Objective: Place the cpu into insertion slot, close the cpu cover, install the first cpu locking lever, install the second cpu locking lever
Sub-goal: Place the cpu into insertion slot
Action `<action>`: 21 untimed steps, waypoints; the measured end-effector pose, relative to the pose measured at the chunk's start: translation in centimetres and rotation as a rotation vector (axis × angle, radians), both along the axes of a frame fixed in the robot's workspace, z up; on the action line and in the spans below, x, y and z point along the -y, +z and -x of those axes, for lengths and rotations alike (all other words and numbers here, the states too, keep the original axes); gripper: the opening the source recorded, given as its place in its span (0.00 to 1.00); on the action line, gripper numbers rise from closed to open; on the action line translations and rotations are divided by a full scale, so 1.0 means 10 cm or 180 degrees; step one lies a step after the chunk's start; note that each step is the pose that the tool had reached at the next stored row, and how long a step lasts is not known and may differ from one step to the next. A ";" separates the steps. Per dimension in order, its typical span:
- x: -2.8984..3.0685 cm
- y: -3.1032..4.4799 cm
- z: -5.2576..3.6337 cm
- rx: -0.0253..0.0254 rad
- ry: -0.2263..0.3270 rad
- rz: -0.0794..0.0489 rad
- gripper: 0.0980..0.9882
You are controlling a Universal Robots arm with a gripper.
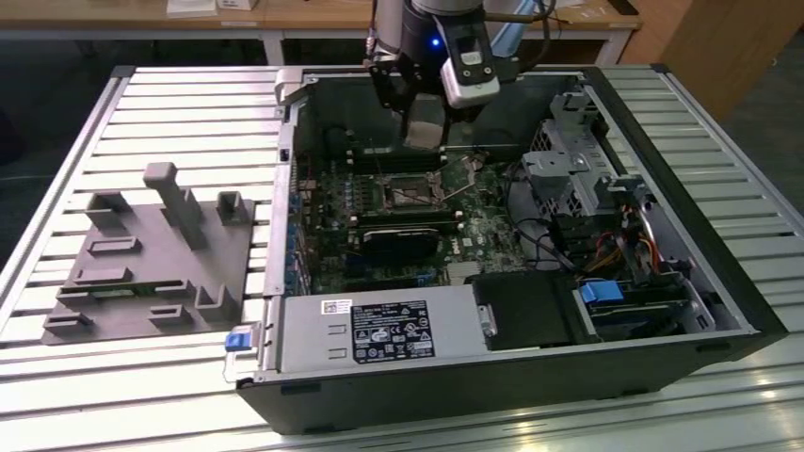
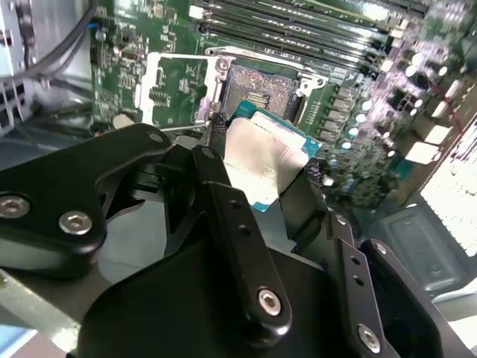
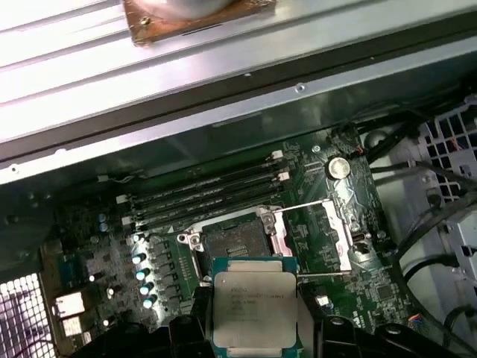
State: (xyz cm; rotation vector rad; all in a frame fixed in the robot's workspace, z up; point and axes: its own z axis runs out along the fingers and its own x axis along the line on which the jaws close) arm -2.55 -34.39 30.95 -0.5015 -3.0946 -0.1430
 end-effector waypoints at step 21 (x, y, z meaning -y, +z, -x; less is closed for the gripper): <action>0.000 -0.113 0.000 0.0000 -0.1197 0.0000 0.49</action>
